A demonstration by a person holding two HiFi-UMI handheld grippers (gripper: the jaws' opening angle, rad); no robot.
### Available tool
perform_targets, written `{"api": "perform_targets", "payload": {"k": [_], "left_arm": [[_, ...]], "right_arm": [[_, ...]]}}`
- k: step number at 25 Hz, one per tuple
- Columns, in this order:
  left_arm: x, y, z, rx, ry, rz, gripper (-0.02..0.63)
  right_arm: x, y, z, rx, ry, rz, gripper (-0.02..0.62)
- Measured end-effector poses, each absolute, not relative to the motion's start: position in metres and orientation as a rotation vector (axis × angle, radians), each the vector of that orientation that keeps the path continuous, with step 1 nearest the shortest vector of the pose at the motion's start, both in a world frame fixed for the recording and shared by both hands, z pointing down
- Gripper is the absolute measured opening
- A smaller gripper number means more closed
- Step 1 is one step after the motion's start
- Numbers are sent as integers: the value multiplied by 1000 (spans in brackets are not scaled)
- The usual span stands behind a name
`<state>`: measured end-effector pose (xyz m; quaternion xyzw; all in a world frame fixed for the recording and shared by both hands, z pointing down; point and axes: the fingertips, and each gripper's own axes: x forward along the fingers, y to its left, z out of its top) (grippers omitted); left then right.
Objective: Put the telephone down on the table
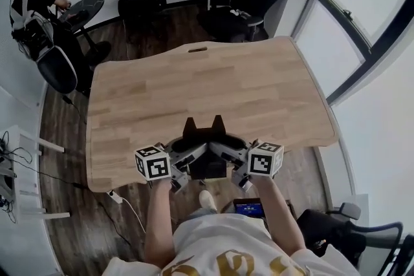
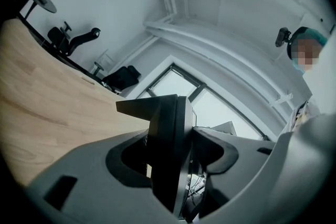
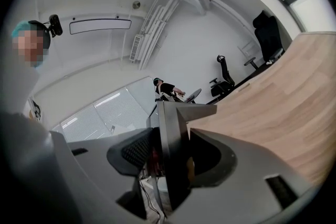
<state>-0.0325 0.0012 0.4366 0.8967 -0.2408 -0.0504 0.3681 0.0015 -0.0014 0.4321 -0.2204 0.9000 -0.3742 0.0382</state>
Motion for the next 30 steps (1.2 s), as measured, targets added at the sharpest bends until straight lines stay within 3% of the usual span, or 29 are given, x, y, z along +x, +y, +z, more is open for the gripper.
{"api": "perform_targets", "payload": {"k": [30], "left_arm": [[-76,-123,451,2245,-675,-115,229]], "right_arm": [[-42,-127,446,-604,2781,-1182,202]]}}
